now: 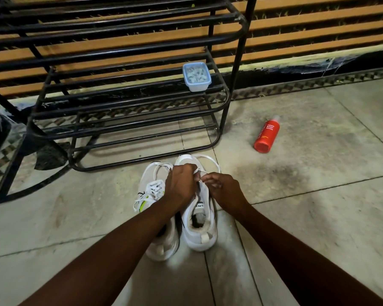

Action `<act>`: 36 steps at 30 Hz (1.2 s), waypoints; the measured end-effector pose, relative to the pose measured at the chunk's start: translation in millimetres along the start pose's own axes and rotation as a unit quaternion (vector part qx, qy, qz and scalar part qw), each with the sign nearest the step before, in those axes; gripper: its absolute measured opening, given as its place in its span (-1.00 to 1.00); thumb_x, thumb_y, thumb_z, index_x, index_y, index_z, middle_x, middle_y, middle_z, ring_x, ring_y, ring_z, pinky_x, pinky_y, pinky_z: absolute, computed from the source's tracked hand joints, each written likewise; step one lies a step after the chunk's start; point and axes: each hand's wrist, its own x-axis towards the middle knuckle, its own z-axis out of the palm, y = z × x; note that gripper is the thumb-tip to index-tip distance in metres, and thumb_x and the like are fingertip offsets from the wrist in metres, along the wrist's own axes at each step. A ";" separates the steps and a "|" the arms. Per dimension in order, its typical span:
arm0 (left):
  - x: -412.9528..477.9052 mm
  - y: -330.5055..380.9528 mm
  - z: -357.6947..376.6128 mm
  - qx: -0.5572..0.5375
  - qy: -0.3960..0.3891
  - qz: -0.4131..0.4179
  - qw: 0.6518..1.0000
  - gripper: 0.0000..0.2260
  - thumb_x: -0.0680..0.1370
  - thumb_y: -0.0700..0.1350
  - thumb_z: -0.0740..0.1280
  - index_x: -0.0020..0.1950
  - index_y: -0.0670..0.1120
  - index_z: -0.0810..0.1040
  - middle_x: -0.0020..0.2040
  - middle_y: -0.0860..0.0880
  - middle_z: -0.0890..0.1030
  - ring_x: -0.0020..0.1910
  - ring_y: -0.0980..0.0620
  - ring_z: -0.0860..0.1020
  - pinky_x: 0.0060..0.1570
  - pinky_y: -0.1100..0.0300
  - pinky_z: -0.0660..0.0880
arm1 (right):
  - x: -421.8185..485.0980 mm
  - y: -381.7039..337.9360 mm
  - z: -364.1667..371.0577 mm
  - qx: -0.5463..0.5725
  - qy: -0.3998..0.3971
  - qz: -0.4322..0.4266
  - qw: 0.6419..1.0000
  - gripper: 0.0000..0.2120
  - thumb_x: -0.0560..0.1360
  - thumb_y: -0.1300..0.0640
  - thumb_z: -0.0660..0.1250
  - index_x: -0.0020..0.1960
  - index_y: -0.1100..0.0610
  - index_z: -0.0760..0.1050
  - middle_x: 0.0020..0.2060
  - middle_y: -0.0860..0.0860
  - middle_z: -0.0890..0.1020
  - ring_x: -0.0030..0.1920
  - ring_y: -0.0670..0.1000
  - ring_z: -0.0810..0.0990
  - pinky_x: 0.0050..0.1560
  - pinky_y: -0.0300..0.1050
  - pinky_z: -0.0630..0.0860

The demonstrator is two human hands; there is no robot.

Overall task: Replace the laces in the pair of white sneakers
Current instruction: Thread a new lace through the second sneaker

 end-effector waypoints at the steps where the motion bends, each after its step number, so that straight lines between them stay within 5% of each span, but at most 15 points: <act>1: 0.3 -0.2 1.2 0.020 -0.009 0.020 1.000 -0.88 0.47 -0.25 0.28 -0.17 -0.03 0.52 -0.06 -0.10 0.62 -0.02 -0.19 0.59 -0.08 0.06 0.52 | -0.2 0.8 0.4 0.003 0.004 0.000 1.000 -0.85 0.53 0.32 0.39 0.07 0.23 0.67 -0.05 0.05 0.74 -0.01 -0.05 0.70 0.09 -0.36 0.51; 4: 2.5 -4.9 7.1 0.054 -0.007 0.063 0.997 -0.88 0.53 -0.27 0.26 -0.07 -0.09 0.56 0.08 -0.15 0.52 0.10 -0.19 0.52 0.05 -0.04 0.51 | -0.3 2.8 0.4 0.003 0.014 -0.004 1.000 -0.86 0.53 0.31 0.40 0.05 0.21 0.68 -0.07 0.03 0.74 -0.02 -0.06 0.70 0.10 -0.31 0.54; 9: 5.7 -9.0 12.4 0.072 0.008 0.031 0.997 -0.84 0.58 -0.18 0.33 0.09 -0.18 0.64 0.12 -0.20 0.61 0.16 -0.21 0.57 0.07 0.01 0.51 | -2.0 2.5 2.6 -0.001 0.021 -0.006 1.000 -0.86 0.52 0.30 0.40 0.03 0.18 0.69 -0.09 0.00 0.74 -0.04 -0.09 0.70 0.09 -0.34 0.53; 16: 11.8 -10.0 1.9 -0.058 -0.014 -0.037 0.998 -0.90 0.51 -0.22 0.39 -0.01 -0.17 0.66 0.03 -0.22 0.67 0.08 -0.19 0.63 0.10 0.04 0.56 | -2.0 3.5 2.0 -0.002 0.019 -0.016 1.000 -0.85 0.51 0.32 0.39 0.02 0.17 0.69 -0.11 -0.01 0.75 -0.04 -0.09 0.71 0.11 -0.27 0.55; 21: 9.5 -14.3 -1.9 -0.069 -0.018 0.002 0.997 -0.88 0.44 -0.28 0.36 -0.25 -0.17 0.67 -0.25 -0.16 0.69 -0.13 -0.16 0.66 -0.05 -0.02 0.59 | -0.8 5.0 3.9 -0.005 0.024 -0.018 1.000 -0.87 0.52 0.28 0.42 0.04 0.19 0.69 -0.08 0.01 0.75 -0.02 -0.06 0.71 0.14 -0.20 0.57; 27: 5.0 -8.9 4.1 0.052 -0.062 0.041 0.996 -0.92 0.50 -0.24 0.33 -0.04 -0.19 0.58 0.03 -0.25 0.64 0.09 -0.28 0.58 0.05 -0.02 0.49 | 1.5 5.9 4.9 -0.015 0.018 -0.013 1.000 -0.88 0.52 0.27 0.42 0.04 0.20 0.69 -0.08 0.03 0.74 -0.02 -0.05 0.71 0.14 -0.23 0.57; 31: 6.3 -8.9 2.5 0.029 -0.063 0.015 0.997 -0.92 0.51 -0.24 0.30 -0.06 -0.21 0.58 0.00 -0.25 0.65 0.07 -0.28 0.59 0.04 -0.06 0.54 | 2.7 6.3 5.4 -0.034 0.024 -0.008 0.999 -0.90 0.51 0.21 0.45 0.01 0.14 0.70 -0.12 -0.04 0.74 -0.09 -0.14 0.70 0.04 -0.39 0.50; 36: 7.3 -13.6 6.1 -0.002 -0.038 -0.026 0.999 -0.88 0.54 -0.15 0.30 -0.02 -0.15 0.60 0.01 -0.22 0.64 0.08 -0.25 0.56 0.06 -0.05 0.54 | 2.8 5.3 5.2 -0.028 0.012 -0.009 0.999 -0.89 0.49 0.22 0.47 0.01 0.14 0.70 -0.13 -0.03 0.75 -0.10 -0.16 0.69 0.08 -0.34 0.52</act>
